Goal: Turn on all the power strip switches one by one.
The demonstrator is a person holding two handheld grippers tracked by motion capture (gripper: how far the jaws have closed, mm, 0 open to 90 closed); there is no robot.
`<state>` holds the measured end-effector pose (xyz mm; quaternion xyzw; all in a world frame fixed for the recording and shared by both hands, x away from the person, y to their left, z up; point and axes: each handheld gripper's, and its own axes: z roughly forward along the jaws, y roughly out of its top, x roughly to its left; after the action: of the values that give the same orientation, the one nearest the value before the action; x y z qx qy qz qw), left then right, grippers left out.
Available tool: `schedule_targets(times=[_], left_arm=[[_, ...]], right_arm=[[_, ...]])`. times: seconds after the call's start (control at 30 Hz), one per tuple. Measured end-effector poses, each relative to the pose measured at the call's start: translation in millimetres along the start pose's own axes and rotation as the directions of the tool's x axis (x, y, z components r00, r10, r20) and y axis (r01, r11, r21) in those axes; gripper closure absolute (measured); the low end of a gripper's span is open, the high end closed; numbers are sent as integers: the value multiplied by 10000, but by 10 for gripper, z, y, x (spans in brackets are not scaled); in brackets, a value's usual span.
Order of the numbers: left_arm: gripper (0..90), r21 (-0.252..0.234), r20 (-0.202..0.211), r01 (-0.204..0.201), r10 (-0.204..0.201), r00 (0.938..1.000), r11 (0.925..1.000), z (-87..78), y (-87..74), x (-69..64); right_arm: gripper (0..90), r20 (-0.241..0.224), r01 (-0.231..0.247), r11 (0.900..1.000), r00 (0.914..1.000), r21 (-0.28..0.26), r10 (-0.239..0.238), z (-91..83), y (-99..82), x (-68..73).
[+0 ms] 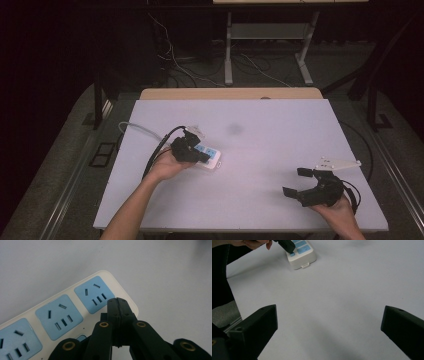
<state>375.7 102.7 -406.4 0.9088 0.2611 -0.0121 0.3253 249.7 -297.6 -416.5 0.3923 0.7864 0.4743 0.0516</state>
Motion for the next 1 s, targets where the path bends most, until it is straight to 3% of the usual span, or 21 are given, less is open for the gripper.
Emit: schedule_targets(times=[0.6,1.0], left_arm=[[896,-150,-31,16,-17,10000,9999,17,-20,13],[899,-327,223,544,-537,9983,9980,30,-56,56]], right_arm=[[6,62,-31,10000,10000,-25,31,-16,-6,-11],[5,68,13,10000,10000,-13,-13,-11,-7,-6]])
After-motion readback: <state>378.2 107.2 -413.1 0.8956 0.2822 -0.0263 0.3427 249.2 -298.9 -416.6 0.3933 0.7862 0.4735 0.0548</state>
